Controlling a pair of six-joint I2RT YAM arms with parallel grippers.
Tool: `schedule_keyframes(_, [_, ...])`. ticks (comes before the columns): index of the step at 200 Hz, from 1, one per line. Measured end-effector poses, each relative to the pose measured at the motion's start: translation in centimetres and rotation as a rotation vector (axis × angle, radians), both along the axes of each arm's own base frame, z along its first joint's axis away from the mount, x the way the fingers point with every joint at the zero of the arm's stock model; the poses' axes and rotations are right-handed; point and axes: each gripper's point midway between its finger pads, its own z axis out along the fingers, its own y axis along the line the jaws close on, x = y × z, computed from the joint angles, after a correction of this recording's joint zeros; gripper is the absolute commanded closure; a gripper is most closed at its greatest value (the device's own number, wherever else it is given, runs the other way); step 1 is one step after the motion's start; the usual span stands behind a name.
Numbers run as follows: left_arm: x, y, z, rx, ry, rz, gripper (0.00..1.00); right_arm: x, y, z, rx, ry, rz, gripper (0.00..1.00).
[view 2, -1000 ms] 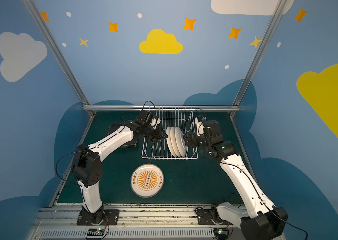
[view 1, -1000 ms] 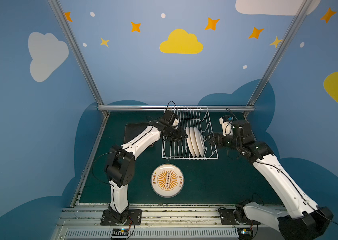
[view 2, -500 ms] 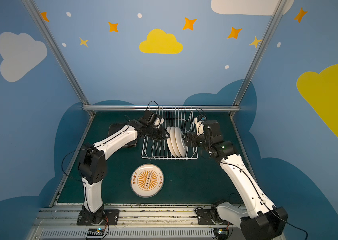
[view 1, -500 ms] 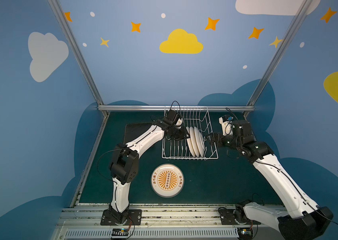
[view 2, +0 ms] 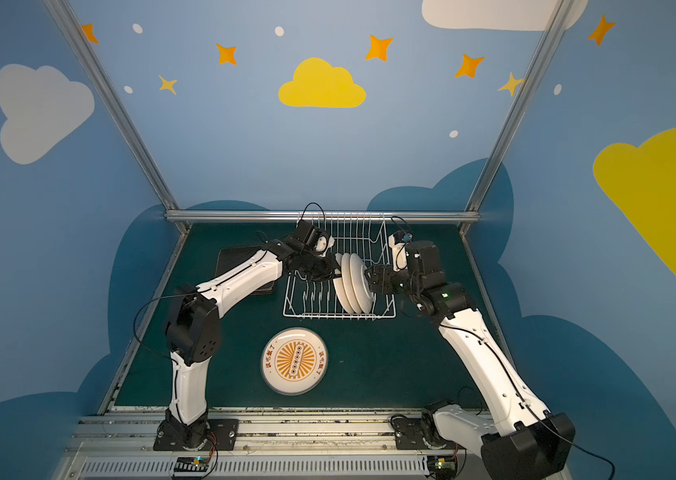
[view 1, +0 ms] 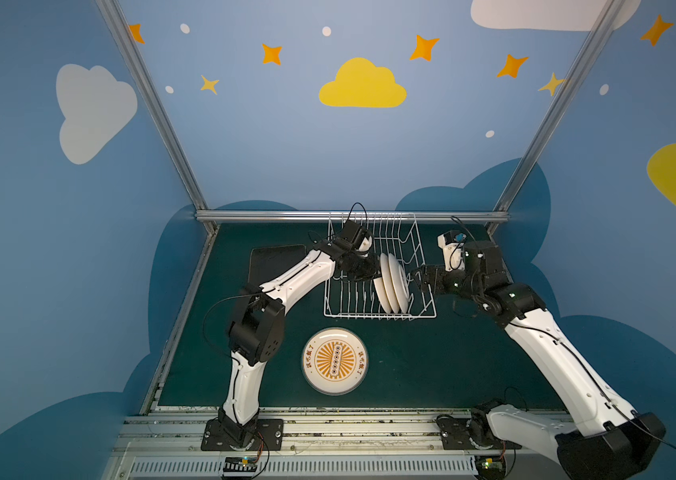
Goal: Unload the plates from the dish rack
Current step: 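Move the left gripper to the next printed plate in the rack and grasp it, then lift the printed plate up out of the rack with the left gripper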
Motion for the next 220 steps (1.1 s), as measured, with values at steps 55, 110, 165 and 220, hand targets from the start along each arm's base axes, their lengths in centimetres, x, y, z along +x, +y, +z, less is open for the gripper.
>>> schedule_keyframes(55, [-0.4,-1.0,0.7,-0.049,0.022,0.003,0.97,0.3,0.0,0.3,0.007,-0.016,-0.002,0.09])
schedule_keyframes(110, [-0.6,-0.8,0.9,-0.067,0.037,0.022,0.97,0.5,0.1,-0.1,0.013,0.002,-0.009,0.09])
schedule_keyframes(165, [-0.8,-0.7,1.6,-0.093,0.06,0.027,0.97,0.5,0.1,-0.1,0.013,0.003,-0.01,0.09])
schedule_keyframes(220, [-1.3,-0.2,4.6,-0.128,0.032,0.036,0.97,0.6,0.1,0.0,0.016,-0.002,-0.011,0.09])
